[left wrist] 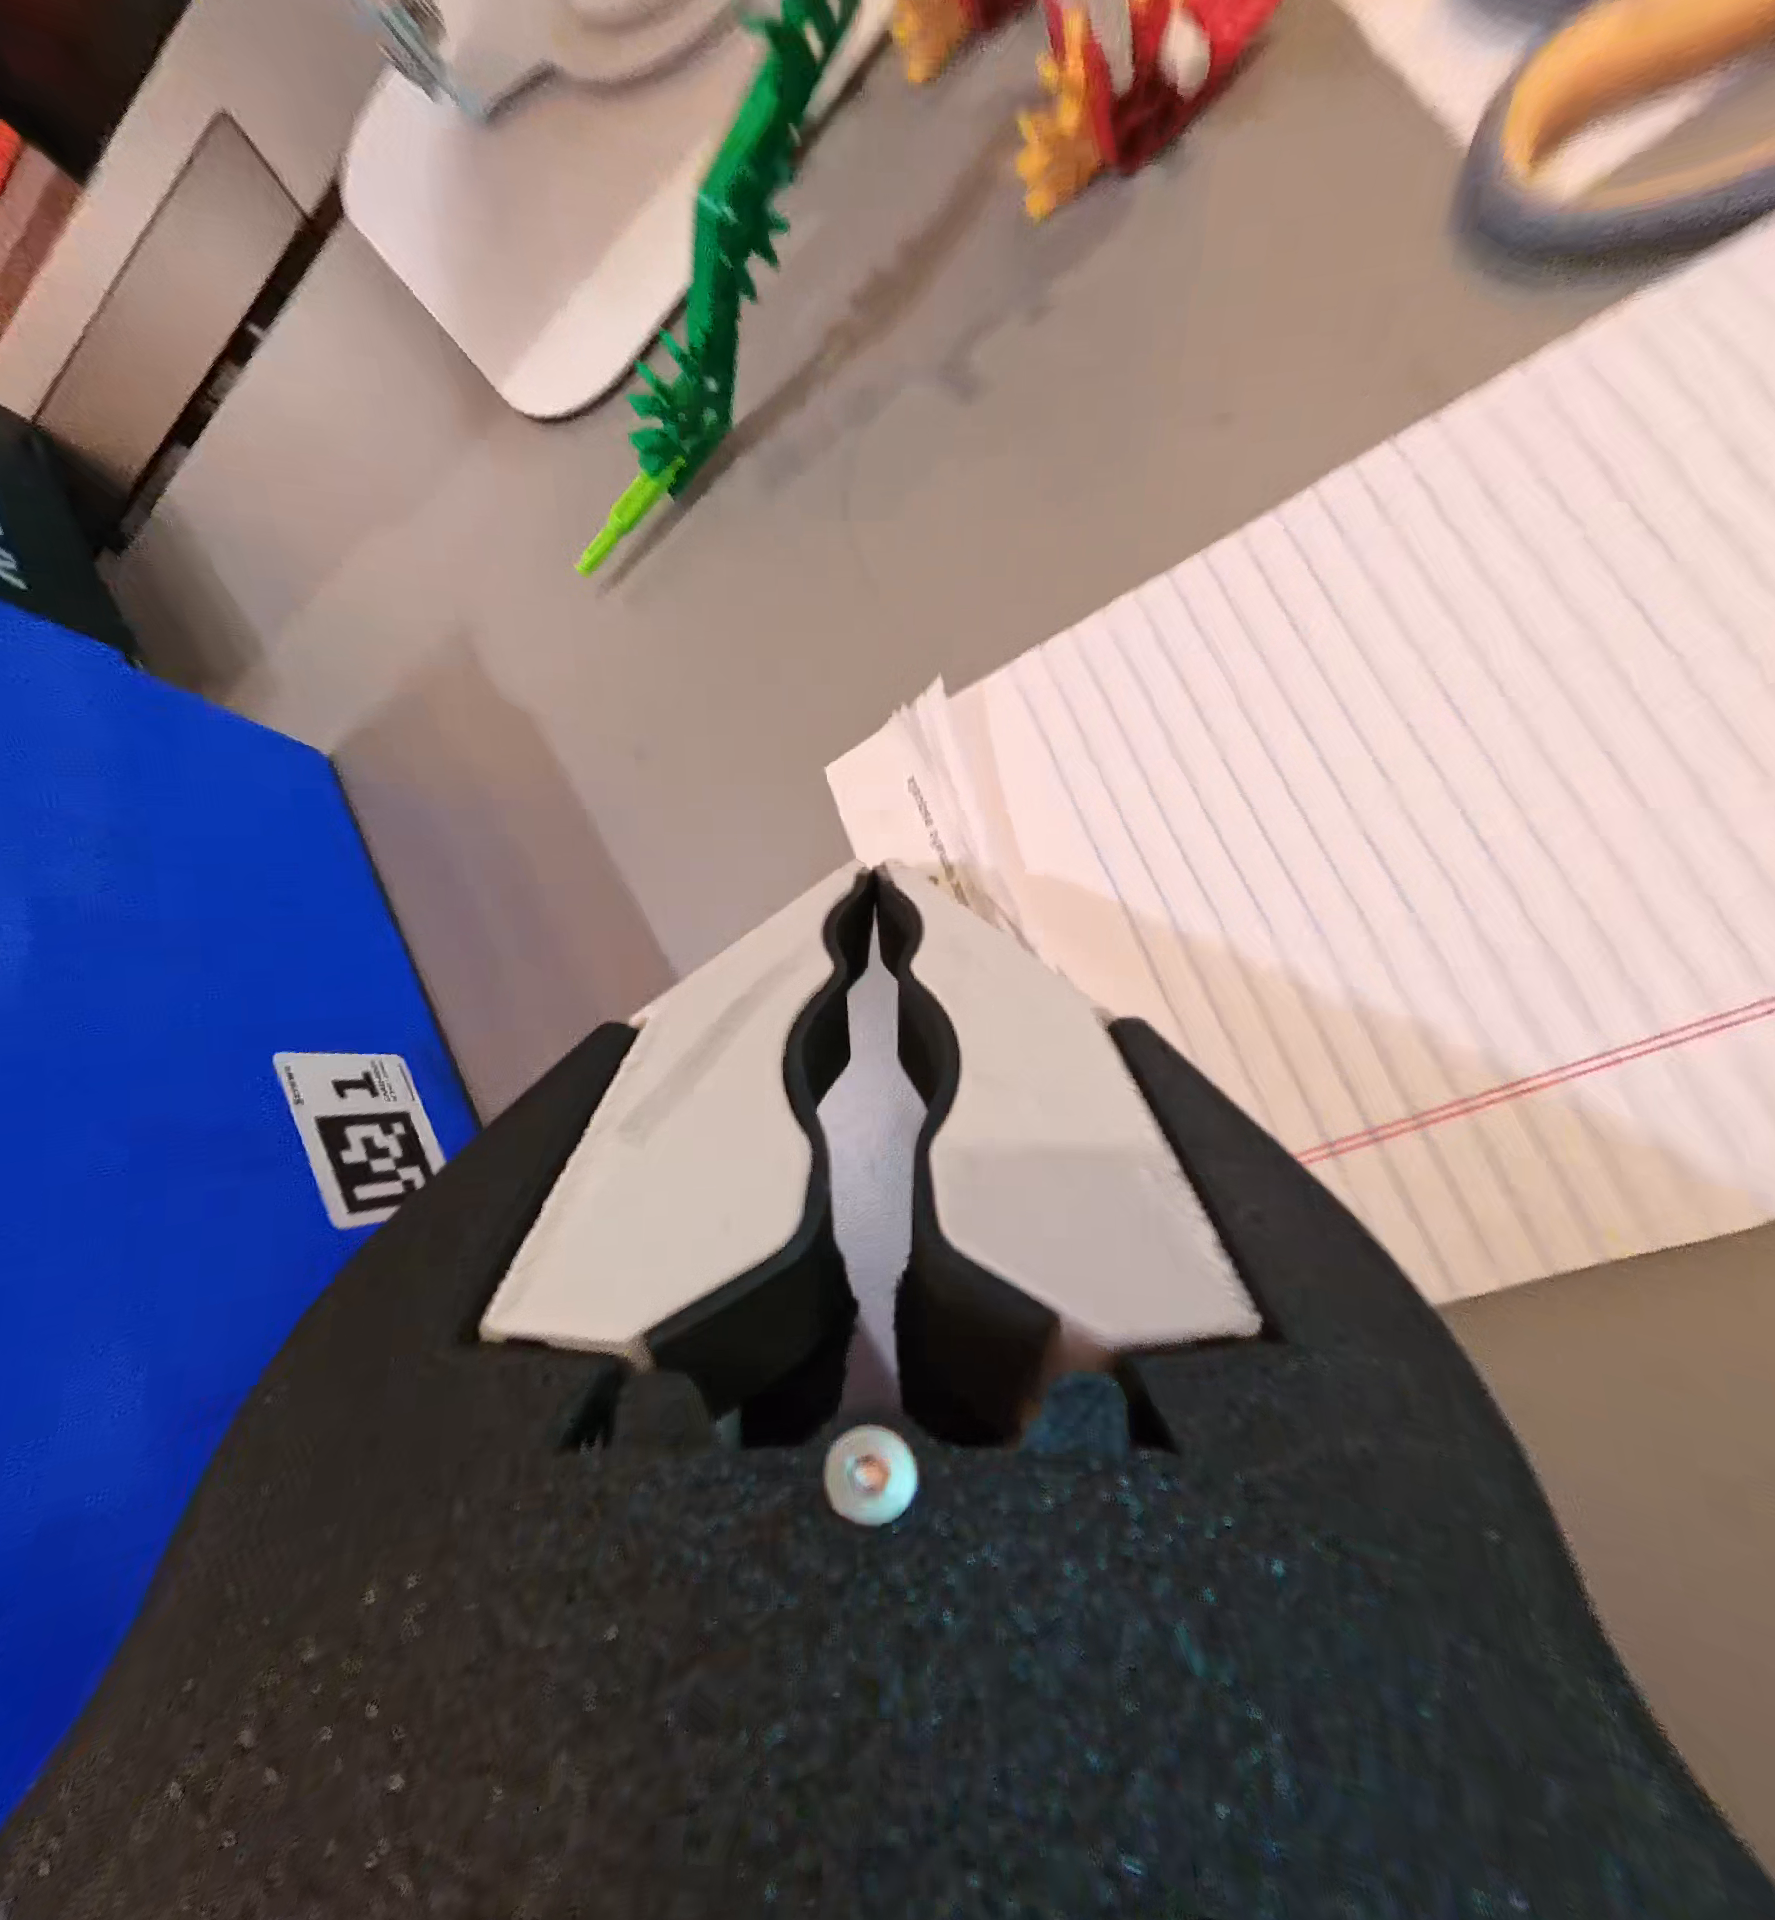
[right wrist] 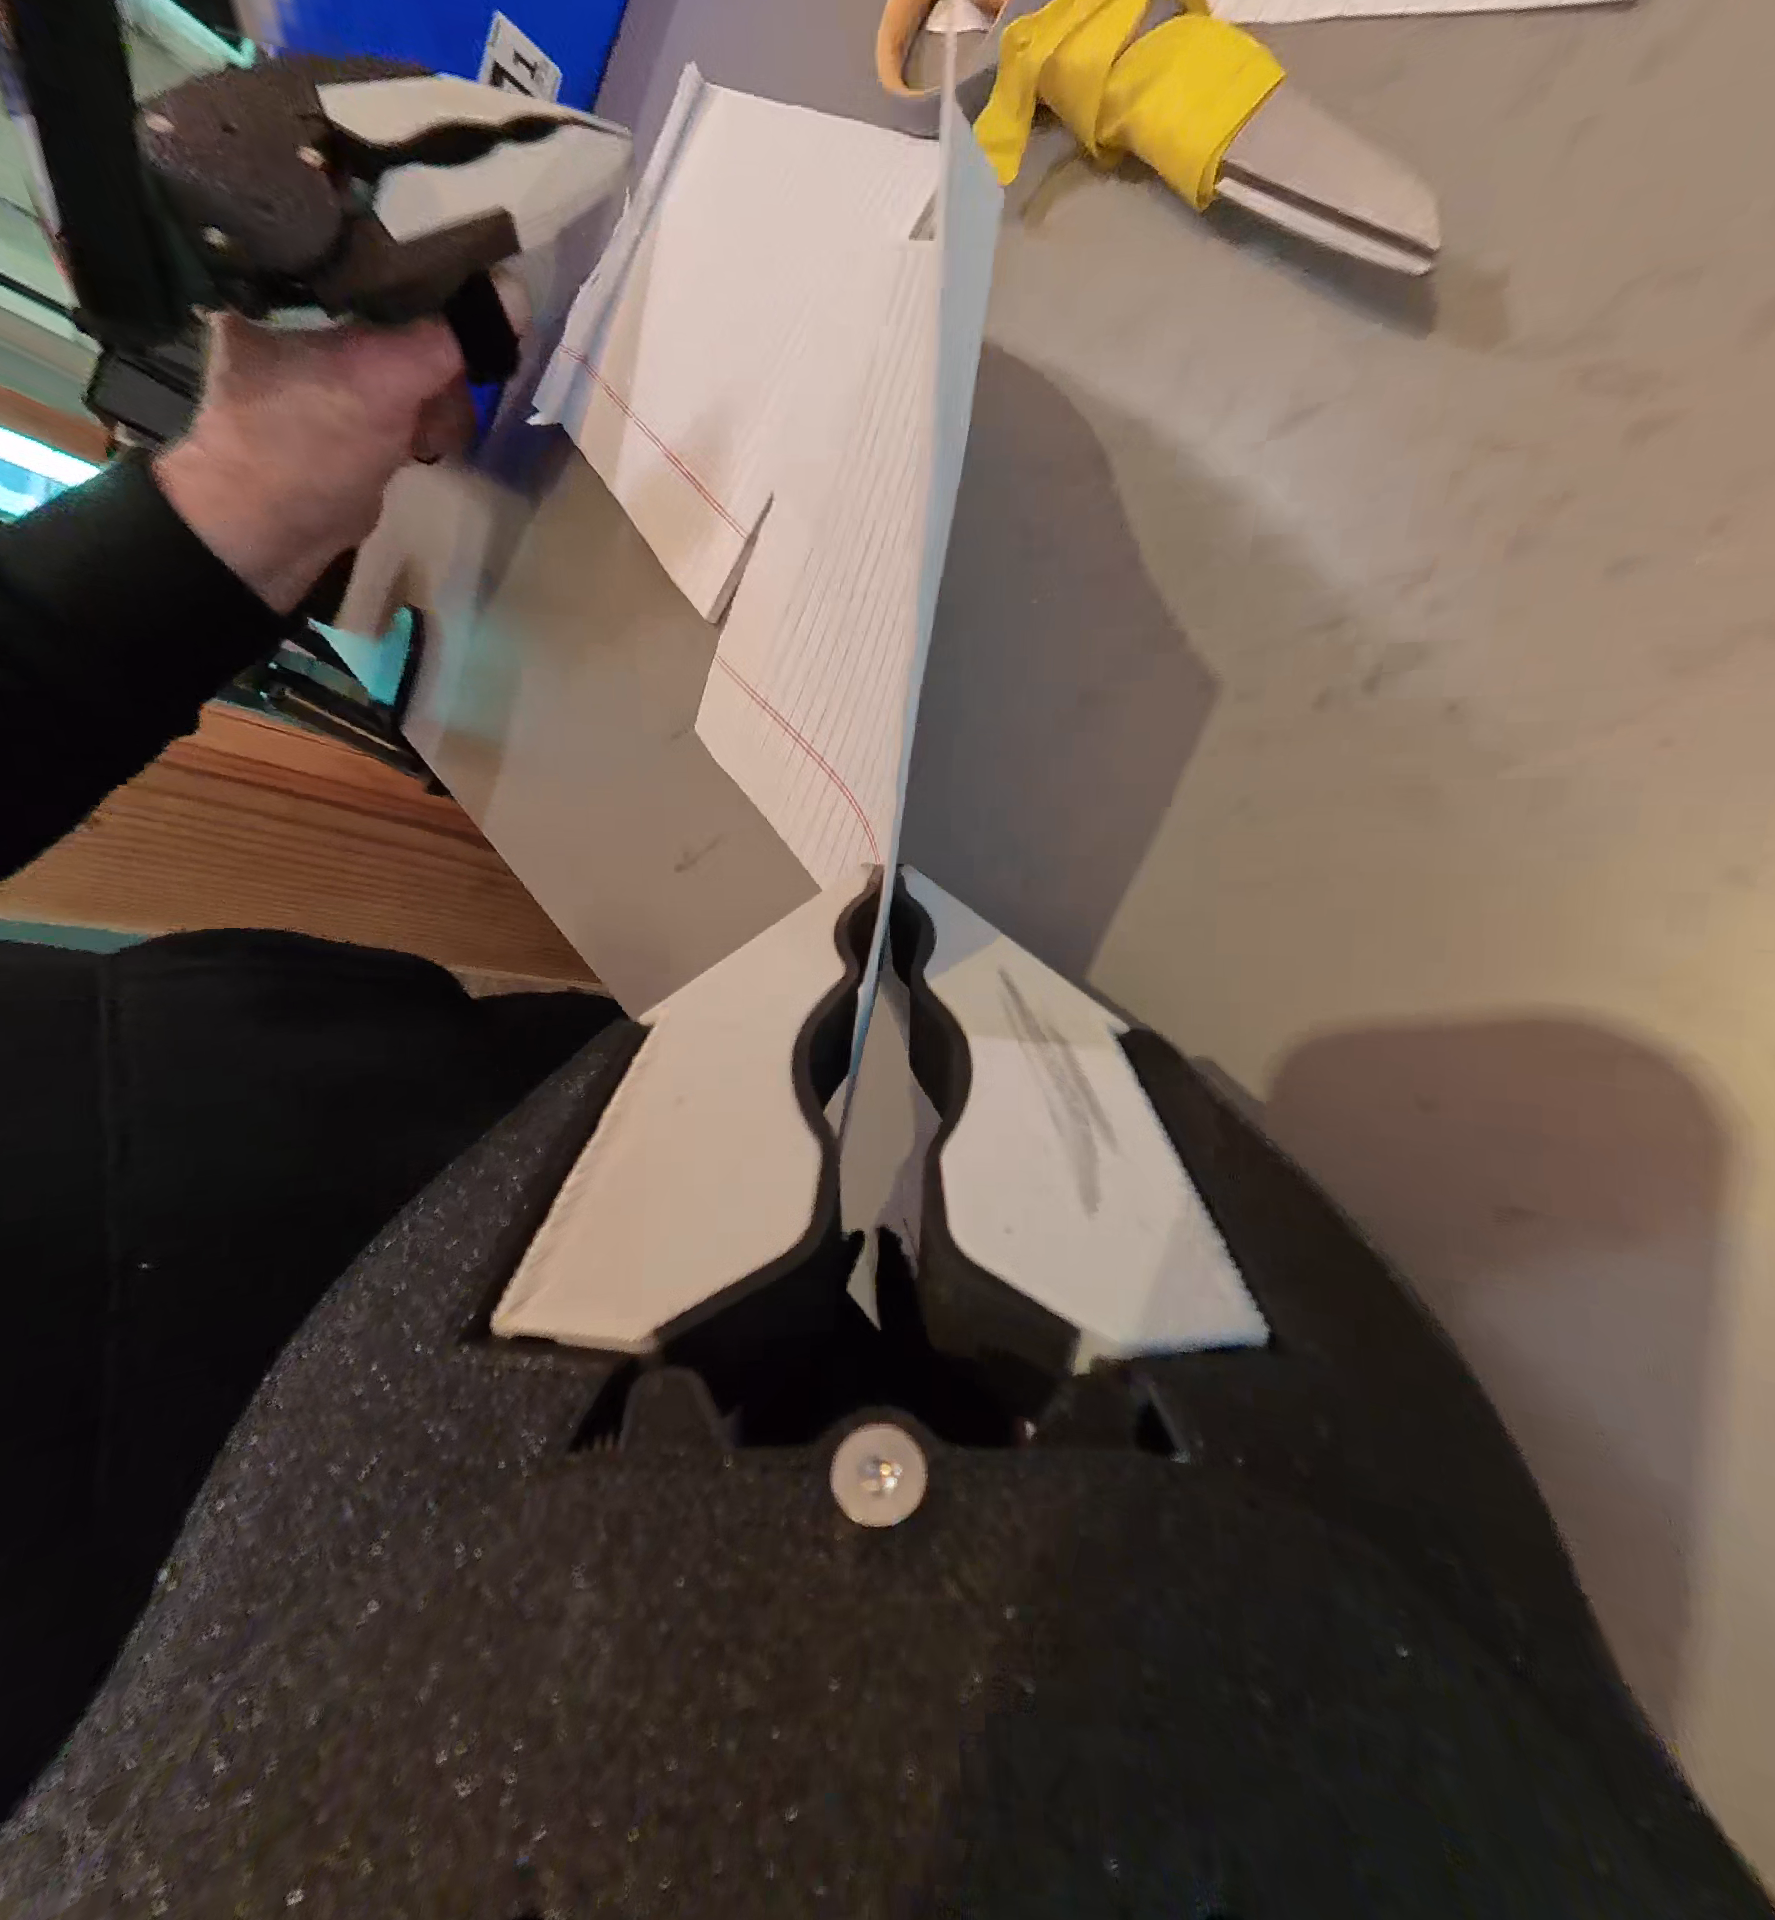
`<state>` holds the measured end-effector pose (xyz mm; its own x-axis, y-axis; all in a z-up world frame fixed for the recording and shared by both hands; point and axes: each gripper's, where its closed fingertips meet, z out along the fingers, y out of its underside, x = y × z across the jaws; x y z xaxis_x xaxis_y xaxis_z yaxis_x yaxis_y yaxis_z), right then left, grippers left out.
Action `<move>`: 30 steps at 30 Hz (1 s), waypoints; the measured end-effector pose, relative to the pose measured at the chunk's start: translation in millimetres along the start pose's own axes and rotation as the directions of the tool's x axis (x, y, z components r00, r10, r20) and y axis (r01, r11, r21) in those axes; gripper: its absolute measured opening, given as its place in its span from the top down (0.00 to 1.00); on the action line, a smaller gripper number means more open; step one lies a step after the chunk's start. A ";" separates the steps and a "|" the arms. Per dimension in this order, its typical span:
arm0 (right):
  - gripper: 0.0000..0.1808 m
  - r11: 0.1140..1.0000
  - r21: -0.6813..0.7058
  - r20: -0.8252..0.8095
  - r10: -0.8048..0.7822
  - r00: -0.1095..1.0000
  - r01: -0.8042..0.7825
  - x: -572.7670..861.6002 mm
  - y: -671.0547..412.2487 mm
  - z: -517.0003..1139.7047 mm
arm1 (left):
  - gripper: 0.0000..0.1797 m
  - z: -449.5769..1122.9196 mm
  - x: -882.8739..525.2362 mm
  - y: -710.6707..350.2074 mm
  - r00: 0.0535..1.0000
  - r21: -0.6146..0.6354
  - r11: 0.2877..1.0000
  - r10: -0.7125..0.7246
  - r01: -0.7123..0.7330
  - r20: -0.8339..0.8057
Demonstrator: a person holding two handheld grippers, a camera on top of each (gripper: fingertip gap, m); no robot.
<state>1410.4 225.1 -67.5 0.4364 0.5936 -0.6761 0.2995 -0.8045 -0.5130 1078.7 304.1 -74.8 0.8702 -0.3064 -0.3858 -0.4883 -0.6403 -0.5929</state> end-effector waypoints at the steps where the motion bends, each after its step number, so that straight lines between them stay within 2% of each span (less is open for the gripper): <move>1: 1.00 1.000 -0.005 -0.003 -0.008 1.000 0.008 1.3 -1.0 -0.8 | 1.00 -5.1 2.9 -5.8 1.000 0.025 0.999 -0.025 0.025 -0.015; 2: 0.98 1.000 -0.010 -0.007 -0.022 1.000 0.022 2.2 -2.1 -1.5 | 0.96 -10.3 11.6 -11.7 0.998 0.044 0.998 -0.030 0.033 -0.049; 4: 0.94 0.997 -0.030 -0.028 -0.073 0.997 0.072 4.3 -2.3 -2.3 | 0.93 -20.1 39.9 -21.7 0.991 0.089 0.996 0.002 0.010 -0.137; 6: 0.93 0.998 -0.026 -0.011 -0.061 0.998 0.060 3.7 -3.3 -2.5 | 0.93 -16.1 55.0 -7.1 0.987 0.024 0.997 0.082 -0.079 -0.141; 7: 0.91 0.998 -0.024 -0.010 -0.059 0.998 0.059 3.9 -3.5 -2.7 | 0.97 -14.4 57.9 -5.1 0.986 0.040 0.996 0.089 -0.084 -0.142; 11: 0.99 0.998 -0.026 0.000 -0.060 0.998 0.060 3.4 -1.2 -3.6 | 0.97 -6.5 37.6 -1.7 0.995 -0.008 0.999 0.041 -0.042 -0.091; 13: 0.99 0.999 -0.019 0.004 -0.046 0.999 0.046 3.1 -0.2 -4.5 | 0.95 -3.7 27.5 -1.0 0.997 -0.020 0.999 0.040 -0.041 -0.064; 17: 0.97 1.000 0.000 0.008 -0.023 1.000 0.023 1.9 1.6 -6.8 | 0.91 -13.1 34.5 -23.2 0.996 0.053 0.998 0.029 -0.024 -0.087; 21: 0.97 1.000 0.014 -0.017 -0.020 1.000 0.021 3.8 4.2 -6.3 | 0.89 -31.5 94.2 -64.1 0.967 0.161 0.986 0.079 -0.041 -0.241; 25: 0.98 1.000 0.026 -0.023 0.004 1.000 -0.003 4.4 5.4 -5.8 | 0.88 -45.9 167.6 -85.4 0.895 0.231 0.964 0.218 -0.134 -0.389; 30: 0.98 0.999 0.046 -0.054 -0.023 0.998 0.025 3.2 1.0 -10.4 | 0.89 -49.8 215.5 -83.5 0.840 0.203 0.972 0.207 -0.118 -0.502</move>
<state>1420.9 226.0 -64.7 0.4750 0.6097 -0.6346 0.2713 -0.7874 -0.5535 1310.3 256.3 -73.2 0.6625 -0.7434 -0.0921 -0.5910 -0.4433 -0.6740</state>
